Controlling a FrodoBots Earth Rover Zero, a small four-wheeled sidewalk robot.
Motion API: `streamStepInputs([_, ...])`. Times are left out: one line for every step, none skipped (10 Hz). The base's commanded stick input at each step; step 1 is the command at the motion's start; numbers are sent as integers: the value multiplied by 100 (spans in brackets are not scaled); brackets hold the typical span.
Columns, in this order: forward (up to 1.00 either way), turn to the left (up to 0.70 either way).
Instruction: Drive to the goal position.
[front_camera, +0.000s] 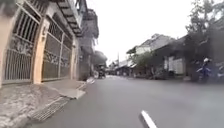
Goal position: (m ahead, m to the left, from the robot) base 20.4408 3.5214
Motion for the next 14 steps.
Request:
streamStepInputs([70, -2])
streamStepInputs([70, -2])
streamStepInputs([70, -3])
streamStepInputs([70, -4])
streamStepInputs([70, -4])
streamStepInputs([70, -5])
streamStepInputs([70, -6])
streamStepInputs([70, 0])
streamStepInputs([70, 0])
streamStepInputs([70, 0])
streamStepInputs([70, 0])
streamStepInputs([70, 0])
streamStepInputs([70, 0])
streamStepInputs([70, 0])
